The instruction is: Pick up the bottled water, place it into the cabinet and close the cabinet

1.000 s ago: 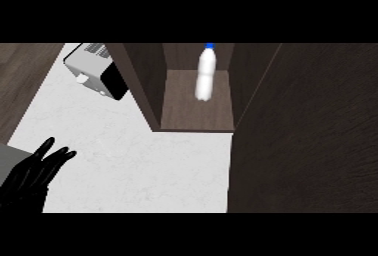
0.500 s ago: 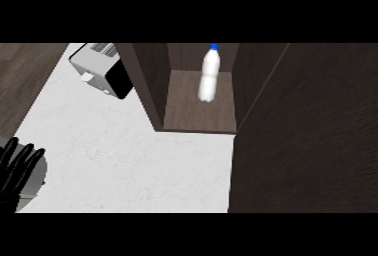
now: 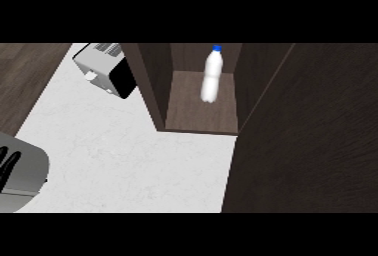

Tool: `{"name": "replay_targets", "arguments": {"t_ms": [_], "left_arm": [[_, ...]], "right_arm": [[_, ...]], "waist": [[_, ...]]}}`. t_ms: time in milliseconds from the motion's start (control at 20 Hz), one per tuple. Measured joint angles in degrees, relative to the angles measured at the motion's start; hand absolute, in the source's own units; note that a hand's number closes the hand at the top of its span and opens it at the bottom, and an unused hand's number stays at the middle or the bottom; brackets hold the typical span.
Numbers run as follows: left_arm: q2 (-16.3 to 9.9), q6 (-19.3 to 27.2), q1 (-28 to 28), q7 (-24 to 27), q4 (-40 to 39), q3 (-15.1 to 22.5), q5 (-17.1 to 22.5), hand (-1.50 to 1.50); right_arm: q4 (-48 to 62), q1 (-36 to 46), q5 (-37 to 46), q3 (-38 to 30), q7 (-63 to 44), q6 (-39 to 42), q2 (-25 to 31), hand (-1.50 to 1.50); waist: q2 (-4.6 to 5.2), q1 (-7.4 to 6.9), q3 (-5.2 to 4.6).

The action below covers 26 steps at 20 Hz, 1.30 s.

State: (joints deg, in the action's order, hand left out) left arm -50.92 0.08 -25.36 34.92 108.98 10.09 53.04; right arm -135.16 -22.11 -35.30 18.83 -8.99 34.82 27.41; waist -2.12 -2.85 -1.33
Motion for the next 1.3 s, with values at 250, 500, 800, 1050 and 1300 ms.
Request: {"name": "replay_targets", "arguments": {"t_ms": [250, 500, 800, 1050, 1300], "left_arm": [[-1.8, -2.8, -2.2, 0.5, -0.4, -2.5, 1.2, -1.5], [-3.0, -5.4, -4.0, 1.2, -0.8, -4.4, 2.1, -1.5], [-4.2, -8.5, -5.7, 2.0, -1.5, -6.8, 3.2, -1.5], [-5.0, -11.3, -6.8, 2.8, -2.4, -8.5, 3.9, -1.5], [-6.1, -14.4, -8.1, 3.2, -2.9, -10.4, 4.9, -1.5]], "right_arm": [[0.4, 6.3, 1.0, 5.4, -4.6, -6.1, -2.5, 1.5], [1.1, 13.5, 2.0, 8.6, -9.7, -11.7, -5.1, 1.5], [2.3, 22.7, 5.2, 11.4, -15.4, -17.6, -9.4, 1.5], [4.2, 29.5, 7.9, 12.1, -19.7, -20.5, -13.6, 1.5], [11.0, 39.1, 5.8, 13.2, -25.8, -22.5, -19.0, 1.5]], "waist": [[-0.01, -0.63, -0.02], [0.15, -1.7, -0.01], [0.48, -2.72, 0.09], [1.08, -3.73, 0.22], [1.61, -5.15, 0.44]]}}
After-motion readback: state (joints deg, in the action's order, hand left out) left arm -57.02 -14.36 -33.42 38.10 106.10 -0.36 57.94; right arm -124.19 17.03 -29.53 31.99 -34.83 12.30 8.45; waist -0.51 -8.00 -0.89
